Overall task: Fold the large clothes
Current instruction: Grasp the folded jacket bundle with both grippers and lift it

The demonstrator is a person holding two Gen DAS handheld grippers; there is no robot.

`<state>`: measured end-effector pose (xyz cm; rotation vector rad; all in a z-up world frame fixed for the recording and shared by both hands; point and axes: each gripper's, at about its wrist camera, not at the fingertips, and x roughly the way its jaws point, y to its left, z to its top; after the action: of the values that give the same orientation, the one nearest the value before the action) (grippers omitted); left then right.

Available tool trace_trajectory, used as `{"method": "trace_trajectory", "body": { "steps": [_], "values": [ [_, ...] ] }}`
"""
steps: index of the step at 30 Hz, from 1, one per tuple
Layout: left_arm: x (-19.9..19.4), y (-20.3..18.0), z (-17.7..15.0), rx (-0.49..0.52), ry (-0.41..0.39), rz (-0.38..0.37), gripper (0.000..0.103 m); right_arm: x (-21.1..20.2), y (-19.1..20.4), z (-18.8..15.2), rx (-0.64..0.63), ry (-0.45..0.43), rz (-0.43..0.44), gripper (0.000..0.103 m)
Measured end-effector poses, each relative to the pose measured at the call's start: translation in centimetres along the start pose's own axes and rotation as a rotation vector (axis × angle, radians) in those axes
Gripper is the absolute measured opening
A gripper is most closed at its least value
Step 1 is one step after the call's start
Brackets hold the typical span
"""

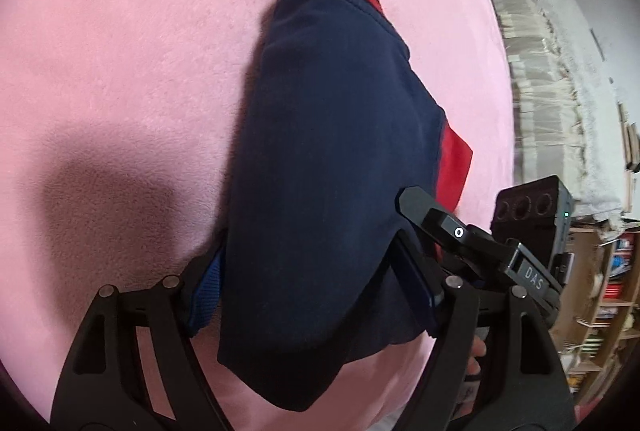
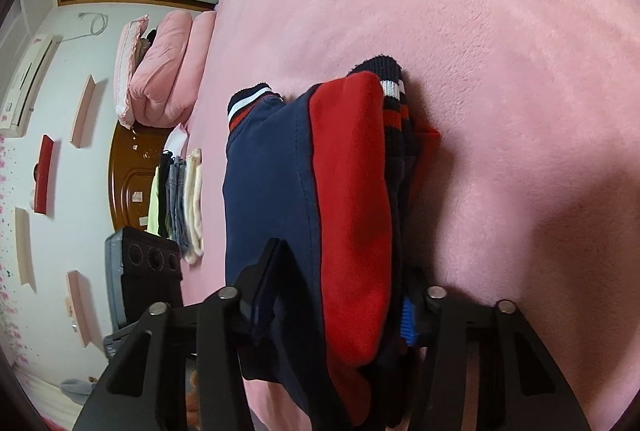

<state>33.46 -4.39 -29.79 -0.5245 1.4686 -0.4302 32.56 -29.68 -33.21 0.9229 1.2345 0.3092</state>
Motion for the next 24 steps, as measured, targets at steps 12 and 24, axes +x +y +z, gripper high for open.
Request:
{"method": "trace_trajectory", "body": {
  "steps": [12,24],
  "values": [
    [-5.3,-3.9,-1.7,-0.011,-0.079,0.036,0.049,-1.3,4.8,-1.8,-0.076,-0.042,-0.058,0.037],
    [-21.7,-1.3,1.7,0.061,-0.169,0.108,0.046,2.9,17.3,-6.6,-0.141,-0.07,0.042,0.036]
  ]
}}
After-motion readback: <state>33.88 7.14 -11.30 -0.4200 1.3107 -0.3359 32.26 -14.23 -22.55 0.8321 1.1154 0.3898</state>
